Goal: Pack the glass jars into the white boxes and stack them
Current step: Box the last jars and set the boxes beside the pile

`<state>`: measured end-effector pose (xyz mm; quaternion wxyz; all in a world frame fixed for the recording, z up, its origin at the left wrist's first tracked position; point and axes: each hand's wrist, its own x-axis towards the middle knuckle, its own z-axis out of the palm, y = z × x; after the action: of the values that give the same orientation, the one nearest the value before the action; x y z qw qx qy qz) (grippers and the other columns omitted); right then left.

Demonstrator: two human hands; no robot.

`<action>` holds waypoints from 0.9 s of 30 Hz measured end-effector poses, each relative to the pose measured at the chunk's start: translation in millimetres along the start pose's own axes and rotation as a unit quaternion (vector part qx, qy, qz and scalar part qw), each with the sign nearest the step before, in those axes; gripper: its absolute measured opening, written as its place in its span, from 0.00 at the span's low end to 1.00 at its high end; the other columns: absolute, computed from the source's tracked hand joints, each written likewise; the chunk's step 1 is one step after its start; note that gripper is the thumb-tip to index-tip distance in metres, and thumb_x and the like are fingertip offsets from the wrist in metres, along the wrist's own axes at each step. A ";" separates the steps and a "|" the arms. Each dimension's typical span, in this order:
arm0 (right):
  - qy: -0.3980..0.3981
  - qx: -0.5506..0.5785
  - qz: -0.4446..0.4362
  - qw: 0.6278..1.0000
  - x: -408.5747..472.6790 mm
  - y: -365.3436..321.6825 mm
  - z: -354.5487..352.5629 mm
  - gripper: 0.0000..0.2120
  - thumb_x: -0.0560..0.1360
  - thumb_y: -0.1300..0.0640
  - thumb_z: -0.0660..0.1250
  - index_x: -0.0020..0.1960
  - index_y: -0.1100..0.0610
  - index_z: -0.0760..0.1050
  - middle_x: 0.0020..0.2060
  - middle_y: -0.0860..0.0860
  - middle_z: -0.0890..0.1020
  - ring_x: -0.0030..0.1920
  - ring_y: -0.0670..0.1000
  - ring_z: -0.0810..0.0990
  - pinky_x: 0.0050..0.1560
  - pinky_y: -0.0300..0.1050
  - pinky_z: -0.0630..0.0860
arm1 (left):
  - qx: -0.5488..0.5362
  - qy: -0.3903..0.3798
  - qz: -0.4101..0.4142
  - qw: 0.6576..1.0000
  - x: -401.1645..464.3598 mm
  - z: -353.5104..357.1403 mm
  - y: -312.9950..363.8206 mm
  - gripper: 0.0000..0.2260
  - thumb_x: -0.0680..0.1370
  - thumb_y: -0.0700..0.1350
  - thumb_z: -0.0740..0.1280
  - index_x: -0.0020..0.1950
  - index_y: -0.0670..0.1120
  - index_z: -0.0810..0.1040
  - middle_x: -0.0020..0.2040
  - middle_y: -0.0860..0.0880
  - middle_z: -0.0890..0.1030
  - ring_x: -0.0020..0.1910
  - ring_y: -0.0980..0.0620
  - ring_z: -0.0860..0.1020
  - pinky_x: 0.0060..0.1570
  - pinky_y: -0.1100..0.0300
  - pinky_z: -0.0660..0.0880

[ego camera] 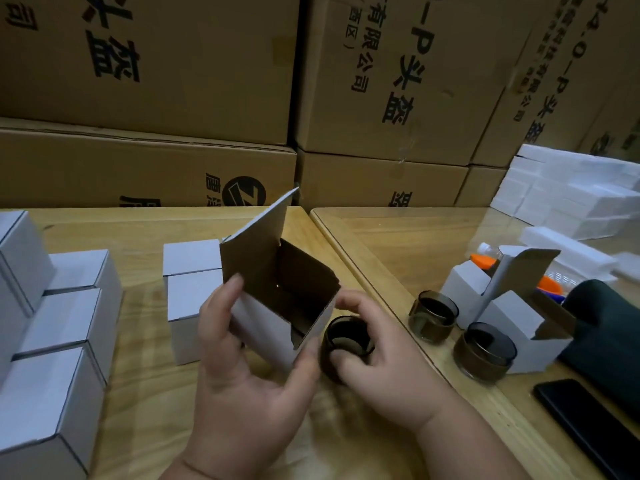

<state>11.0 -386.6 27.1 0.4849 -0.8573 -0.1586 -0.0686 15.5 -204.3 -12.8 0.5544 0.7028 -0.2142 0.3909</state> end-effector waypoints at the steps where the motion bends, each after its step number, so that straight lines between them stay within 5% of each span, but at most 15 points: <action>1: -0.013 -0.023 0.001 1.000 0.5 0.5 -0.1 0.28 0.72 0.59 0.70 0.68 0.38 0.72 0.67 0.36 0.75 0.71 0.41 0.72 0.71 0.48 0.72 | 0.000 -0.003 0.001 1.000 -0.3 0.1 -0.4 0.44 0.69 0.52 0.75 0.78 0.64 0.54 0.69 0.48 0.69 0.66 0.40 0.75 0.57 0.35 0.78; 7: -0.002 -0.124 0.031 0.992 4.6 10.6 -3.7 0.25 0.72 0.52 0.71 0.68 0.39 0.72 0.63 0.32 0.70 0.65 0.32 0.70 0.62 0.29 0.71 | -0.010 -0.021 -0.018 1.000 -1.7 0.9 -0.5 0.44 0.69 0.52 0.75 0.79 0.64 0.55 0.71 0.46 0.70 0.69 0.40 0.75 0.61 0.35 0.76; 13: 0.028 -0.164 0.107 0.980 5.4 18.3 -10.6 0.28 0.69 0.45 0.73 0.65 0.33 0.68 0.57 0.34 0.73 0.58 0.39 0.77 0.55 0.39 0.78 | 0.003 -0.056 -0.031 0.998 -2.4 0.2 5.0 0.43 0.69 0.55 0.74 0.79 0.67 0.55 0.72 0.51 0.70 0.71 0.45 0.73 0.67 0.52 0.73; 17: 0.169 0.003 0.139 0.976 6.6 13.7 -8.3 0.16 0.72 0.43 0.72 0.57 0.31 0.72 0.47 0.36 0.80 0.47 0.31 0.79 0.43 0.36 0.78 | -0.008 -0.050 -0.026 0.998 -3.5 0.4 6.5 0.42 0.69 0.54 0.74 0.78 0.64 0.56 0.70 0.59 0.68 0.68 0.47 0.74 0.65 0.55 0.74; 20: 0.253 0.175 0.166 0.937 8.4 7.3 -11.4 0.08 0.70 0.41 0.68 0.48 0.38 0.80 0.39 0.44 0.83 0.35 0.44 0.82 0.32 0.40 0.78 | -0.029 -0.063 -0.044 0.997 -4.5 -1.3 9.2 0.42 0.68 0.54 0.75 0.78 0.64 0.57 0.69 0.56 0.70 0.65 0.50 0.76 0.63 0.58 0.74; 23: 0.256 0.354 0.172 0.883 9.6 3.4 -14.3 0.14 0.71 0.41 0.71 0.46 0.51 0.81 0.36 0.52 0.82 0.29 0.49 0.77 0.27 0.43 0.72 | -0.034 -0.097 -0.071 0.992 -5.1 -2.3 12.1 0.42 0.67 0.56 0.75 0.77 0.66 0.57 0.66 0.63 0.69 0.61 0.56 0.76 0.57 0.72 0.71; 27: 0.260 0.453 0.140 0.841 11.4 2.8 -16.2 0.19 0.72 0.43 0.74 0.55 0.55 0.80 0.40 0.52 0.86 0.32 0.48 0.82 0.30 0.42 0.78 | -0.038 -0.155 -0.135 0.978 -6.6 -1.4 11.6 0.42 0.66 0.60 0.74 0.75 0.73 0.56 0.63 0.73 0.68 0.62 0.65 0.74 0.53 0.74 0.71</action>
<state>23.2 -399.4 36.4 0.8473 -0.5056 0.0817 -0.1405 2.6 -207.3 -10.7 0.5880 0.7560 -0.2153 0.1905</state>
